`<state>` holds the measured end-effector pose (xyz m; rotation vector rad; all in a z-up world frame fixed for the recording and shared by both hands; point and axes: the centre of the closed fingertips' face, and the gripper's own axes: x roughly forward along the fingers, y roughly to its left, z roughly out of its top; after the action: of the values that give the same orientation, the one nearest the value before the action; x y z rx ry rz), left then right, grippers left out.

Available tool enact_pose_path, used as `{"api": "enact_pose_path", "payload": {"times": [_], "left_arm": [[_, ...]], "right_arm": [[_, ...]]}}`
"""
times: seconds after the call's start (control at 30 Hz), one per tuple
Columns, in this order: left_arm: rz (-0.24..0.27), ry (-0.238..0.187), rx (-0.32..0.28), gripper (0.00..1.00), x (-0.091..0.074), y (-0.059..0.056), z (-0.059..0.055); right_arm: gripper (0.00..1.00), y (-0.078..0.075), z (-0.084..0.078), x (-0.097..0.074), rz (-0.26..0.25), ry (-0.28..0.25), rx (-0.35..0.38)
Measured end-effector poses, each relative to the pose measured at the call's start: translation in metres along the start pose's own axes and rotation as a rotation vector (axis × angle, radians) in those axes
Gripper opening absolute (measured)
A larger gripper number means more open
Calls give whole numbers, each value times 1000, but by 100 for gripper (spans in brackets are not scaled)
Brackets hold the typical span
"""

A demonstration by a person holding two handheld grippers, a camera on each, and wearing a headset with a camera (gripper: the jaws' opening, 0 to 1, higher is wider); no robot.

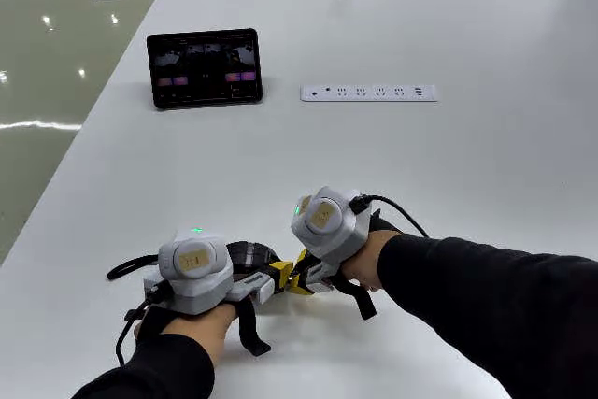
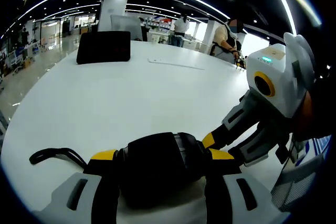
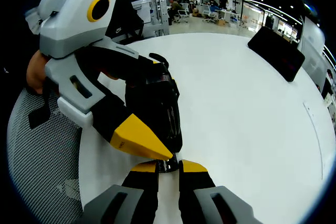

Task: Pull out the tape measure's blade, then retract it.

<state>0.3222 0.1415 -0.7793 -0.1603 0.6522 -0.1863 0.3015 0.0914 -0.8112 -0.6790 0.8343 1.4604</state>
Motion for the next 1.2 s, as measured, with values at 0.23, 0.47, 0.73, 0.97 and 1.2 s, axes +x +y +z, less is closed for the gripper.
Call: {"api": "enact_pose_path", "payload": {"times": [0.23, 0.47, 0.73, 0.97, 1.2], "left_arm": [[0, -1, 0, 61, 0, 0, 0], [-1, -3, 3, 61, 1, 0, 0], [-1, -7, 6, 62, 0, 0, 0], [2, -9, 12, 62, 0, 0, 0], [6, -13, 17, 62, 1, -1, 0]], "right_arm": [[11, 0, 2, 3, 0, -2, -21], [11, 1, 4, 3, -6, 4, -38], [12, 1, 3, 3, -16, 0, -30], [12, 2, 3, 3, -28, 6, -41], [12, 1, 3, 3, -42, 1, -28]]}}
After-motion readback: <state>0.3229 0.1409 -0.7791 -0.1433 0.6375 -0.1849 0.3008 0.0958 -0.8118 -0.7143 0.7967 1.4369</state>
